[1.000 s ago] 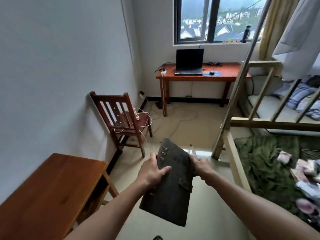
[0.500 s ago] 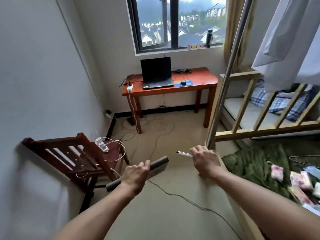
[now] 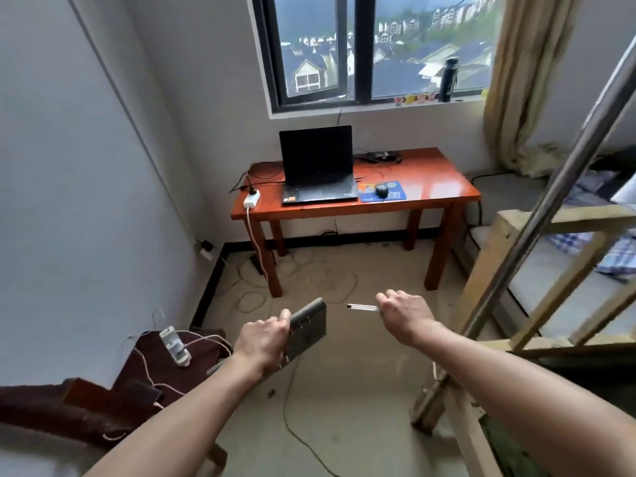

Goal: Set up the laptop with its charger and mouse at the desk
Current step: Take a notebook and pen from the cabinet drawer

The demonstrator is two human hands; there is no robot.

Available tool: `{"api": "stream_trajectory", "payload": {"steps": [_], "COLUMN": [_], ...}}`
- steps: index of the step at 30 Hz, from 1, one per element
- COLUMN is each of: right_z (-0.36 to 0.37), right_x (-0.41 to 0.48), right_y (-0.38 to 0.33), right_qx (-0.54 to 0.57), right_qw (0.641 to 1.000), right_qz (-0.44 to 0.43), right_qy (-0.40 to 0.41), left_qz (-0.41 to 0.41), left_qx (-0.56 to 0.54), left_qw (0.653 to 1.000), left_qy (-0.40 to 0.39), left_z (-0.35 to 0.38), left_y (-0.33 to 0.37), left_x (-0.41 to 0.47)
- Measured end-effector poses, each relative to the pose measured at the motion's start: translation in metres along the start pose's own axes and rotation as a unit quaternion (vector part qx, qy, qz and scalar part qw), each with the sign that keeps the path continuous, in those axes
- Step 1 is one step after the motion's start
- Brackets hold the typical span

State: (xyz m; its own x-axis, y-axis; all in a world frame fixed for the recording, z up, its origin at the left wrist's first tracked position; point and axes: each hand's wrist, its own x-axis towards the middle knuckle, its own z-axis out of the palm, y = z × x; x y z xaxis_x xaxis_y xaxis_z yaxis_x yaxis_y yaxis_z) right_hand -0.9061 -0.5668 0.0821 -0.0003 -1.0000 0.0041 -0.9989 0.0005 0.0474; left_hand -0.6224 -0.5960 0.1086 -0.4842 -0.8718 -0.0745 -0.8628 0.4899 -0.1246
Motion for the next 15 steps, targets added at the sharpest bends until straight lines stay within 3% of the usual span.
{"api": "stream_trajectory", "payload": {"steps": [7, 11, 15], "right_z": [0.019, 0.022, 0.004], "right_x": [0.181, 0.263, 0.33], "right_y": [0.024, 0.058, 0.102], "right_qx": [0.012, 0.023, 0.05], "right_qw": [1.0, 0.997, 0.992], "right_qz": [0.004, 0.059, 0.118], "right_qy": [-0.006, -0.036, 0.009], "left_qz": [0.001, 0.033, 0.088], "left_qx": [0.007, -0.013, -0.029], "left_qw": [1.0, 0.999, 0.995], "left_qy": [-0.002, 0.007, 0.029], "left_z": [0.012, 0.011, -0.02], "left_y": [-0.06, -0.084, -0.09], "left_x": [0.177, 0.285, 0.398]}}
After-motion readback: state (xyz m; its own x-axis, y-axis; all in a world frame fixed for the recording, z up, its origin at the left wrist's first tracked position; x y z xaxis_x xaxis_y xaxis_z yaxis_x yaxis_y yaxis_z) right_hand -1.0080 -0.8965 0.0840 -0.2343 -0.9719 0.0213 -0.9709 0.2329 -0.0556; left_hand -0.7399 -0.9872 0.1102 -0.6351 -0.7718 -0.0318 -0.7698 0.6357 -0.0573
